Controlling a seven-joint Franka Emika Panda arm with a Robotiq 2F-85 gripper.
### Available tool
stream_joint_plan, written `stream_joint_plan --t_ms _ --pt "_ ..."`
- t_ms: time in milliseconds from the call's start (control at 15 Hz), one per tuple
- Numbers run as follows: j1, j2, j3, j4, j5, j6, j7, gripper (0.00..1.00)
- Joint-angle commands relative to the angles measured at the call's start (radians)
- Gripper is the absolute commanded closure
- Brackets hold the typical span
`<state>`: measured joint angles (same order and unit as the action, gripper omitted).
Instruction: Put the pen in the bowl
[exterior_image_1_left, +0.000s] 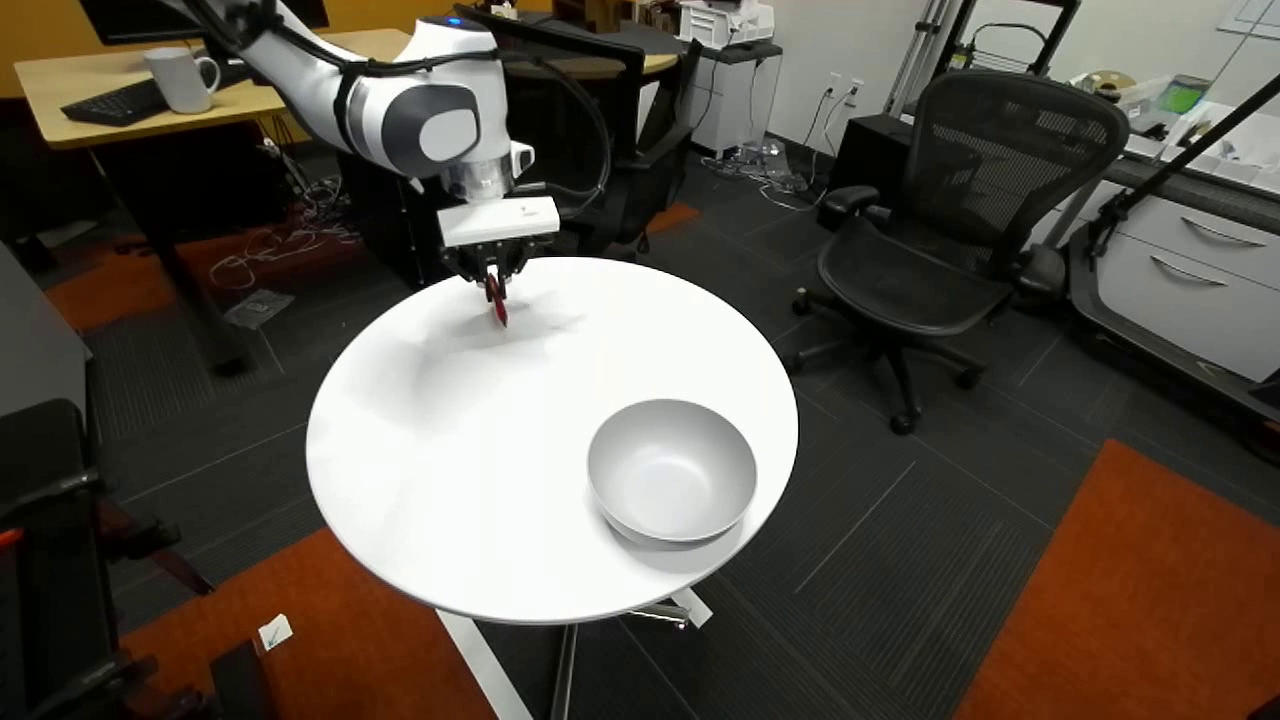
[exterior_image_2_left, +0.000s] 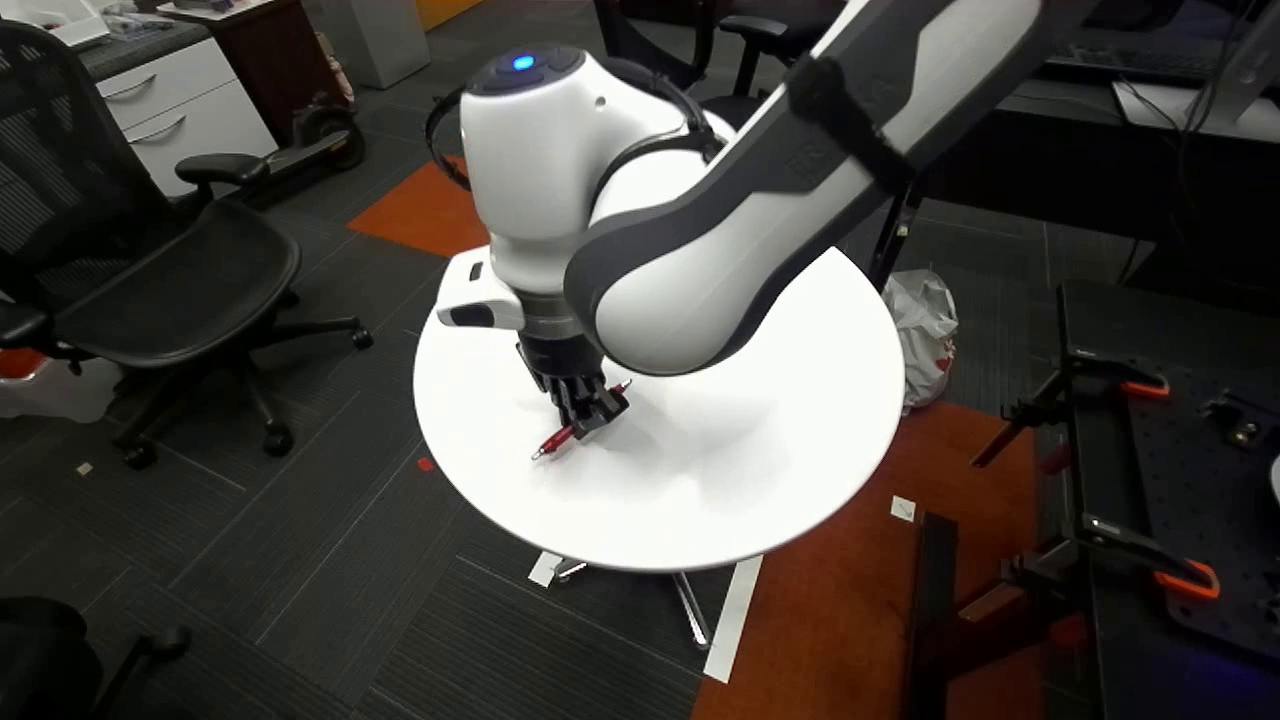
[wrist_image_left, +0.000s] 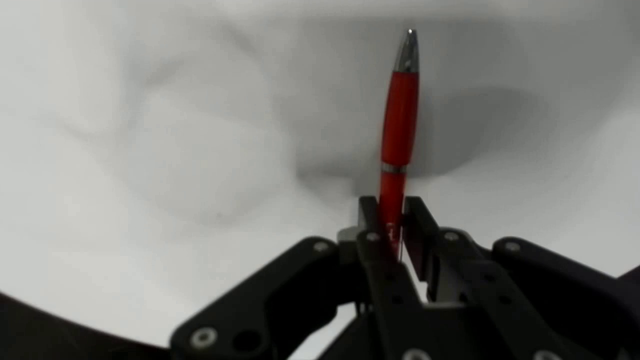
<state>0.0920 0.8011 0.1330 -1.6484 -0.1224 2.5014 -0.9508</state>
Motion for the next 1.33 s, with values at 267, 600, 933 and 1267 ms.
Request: stream_joint_plan --t_ms 267,600,933,1267 --pt "-0.024 -0.381 -0.108 -0.234 -0.108 -0.034 0.264 0.96" --pt "-0.091 -0.481 -0.187 -0.272 -0.148 -0.106 0.426 0.96" --pt "-0.157 -0.442 -0.249 -0.244 -0.160 -0.117 0.603 0.96" --pt "-0.206 -0.366 -0.269 -0.211 -0.123 -0.065 0.737 0.96"
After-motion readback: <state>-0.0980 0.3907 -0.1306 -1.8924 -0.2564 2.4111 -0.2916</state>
